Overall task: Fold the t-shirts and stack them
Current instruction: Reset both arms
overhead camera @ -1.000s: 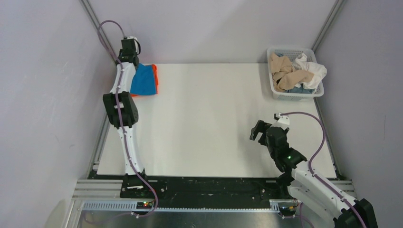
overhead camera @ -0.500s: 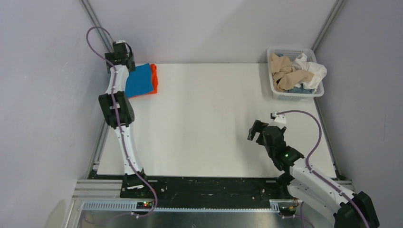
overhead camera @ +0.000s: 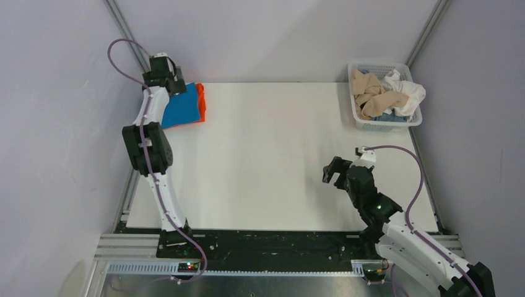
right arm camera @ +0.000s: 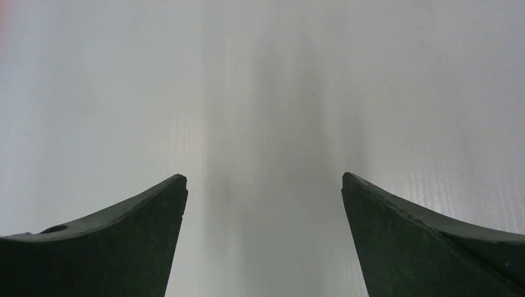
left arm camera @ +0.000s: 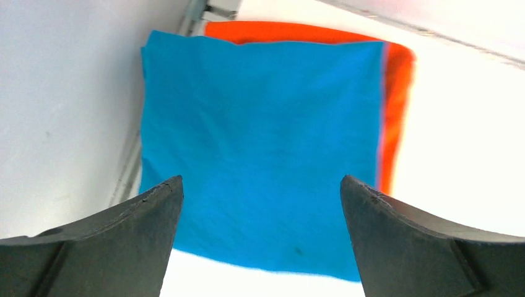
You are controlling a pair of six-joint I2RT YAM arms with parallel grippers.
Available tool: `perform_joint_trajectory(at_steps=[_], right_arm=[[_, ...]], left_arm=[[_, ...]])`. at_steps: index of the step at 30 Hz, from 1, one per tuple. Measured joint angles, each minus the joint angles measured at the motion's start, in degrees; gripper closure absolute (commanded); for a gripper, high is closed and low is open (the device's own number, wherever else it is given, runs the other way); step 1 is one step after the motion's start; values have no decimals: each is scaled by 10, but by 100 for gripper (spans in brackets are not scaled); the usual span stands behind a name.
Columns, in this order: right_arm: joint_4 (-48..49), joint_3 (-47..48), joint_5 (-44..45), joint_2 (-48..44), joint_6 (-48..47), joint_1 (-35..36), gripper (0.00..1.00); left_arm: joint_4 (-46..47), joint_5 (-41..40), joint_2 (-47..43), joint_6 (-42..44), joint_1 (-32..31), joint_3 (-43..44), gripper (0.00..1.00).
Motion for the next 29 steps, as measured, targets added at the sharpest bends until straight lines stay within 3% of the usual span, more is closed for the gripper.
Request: perform_joint_trajectory(at_steps=[5,12,17,24,29], right_arm=[[-40,17,-21,-18,3,0,1],[-106,36,-54,-24,14,0,1],[-158,36,-54,-43,33,0,1],[-191,36,-39,-51,36,1,1],[-187,33,-30,-59,45,3,1]], left_arm=[[42,-3,-133,-52,-76,-117,0],[166,-40,-416,-125,-291,-450,0],[215,-70,-604,-175,-403,-682,0],[179,-88,-828,-257,-464,-915,0],[133,-105,-989,-296,-466,-977,0]])
